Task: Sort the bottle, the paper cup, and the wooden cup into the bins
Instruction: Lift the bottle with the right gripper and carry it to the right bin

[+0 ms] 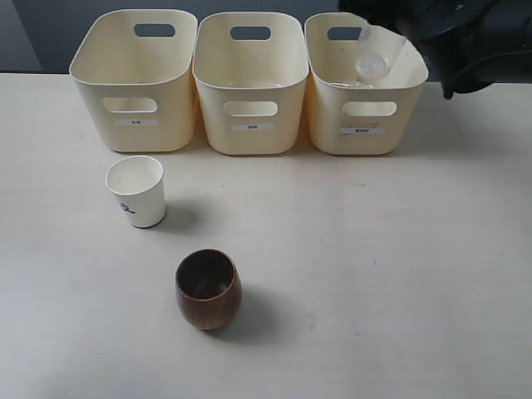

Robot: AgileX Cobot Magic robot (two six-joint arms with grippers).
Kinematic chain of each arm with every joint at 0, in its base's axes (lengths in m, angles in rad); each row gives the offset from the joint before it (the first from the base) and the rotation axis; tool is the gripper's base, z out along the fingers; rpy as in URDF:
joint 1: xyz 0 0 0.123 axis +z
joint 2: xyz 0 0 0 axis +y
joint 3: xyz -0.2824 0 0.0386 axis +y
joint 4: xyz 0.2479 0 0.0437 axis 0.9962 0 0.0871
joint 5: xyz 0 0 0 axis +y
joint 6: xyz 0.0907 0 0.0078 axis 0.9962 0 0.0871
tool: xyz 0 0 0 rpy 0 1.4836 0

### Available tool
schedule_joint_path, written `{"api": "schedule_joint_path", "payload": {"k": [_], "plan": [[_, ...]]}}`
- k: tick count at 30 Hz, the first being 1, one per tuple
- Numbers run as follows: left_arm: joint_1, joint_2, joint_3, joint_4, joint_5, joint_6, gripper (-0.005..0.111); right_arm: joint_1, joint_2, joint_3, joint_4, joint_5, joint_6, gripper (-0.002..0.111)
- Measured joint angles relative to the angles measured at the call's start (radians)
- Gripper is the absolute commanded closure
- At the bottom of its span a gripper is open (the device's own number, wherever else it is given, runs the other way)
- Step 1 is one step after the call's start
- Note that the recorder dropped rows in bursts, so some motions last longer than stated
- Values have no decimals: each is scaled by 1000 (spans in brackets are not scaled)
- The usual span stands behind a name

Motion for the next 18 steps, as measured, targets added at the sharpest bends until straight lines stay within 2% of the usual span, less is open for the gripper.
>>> {"api": "schedule_joint_path", "payload": {"k": [4, 7, 9, 11, 18], "plan": [[0, 0, 0, 0, 0, 0, 107, 0, 82, -61, -20, 59, 3, 88], [0, 0, 0, 0, 0, 0, 107, 0, 128, -102, -22, 91, 3, 64], [0, 0, 0, 0, 0, 0, 107, 0, 145, -117, -22, 102, 5, 53], [0, 0, 0, 0, 0, 0, 107, 0, 149, -122, -17, 107, 5, 50], [0, 0, 0, 0, 0, 0, 107, 0, 149, -126, 34, 107, 5, 50]]}}
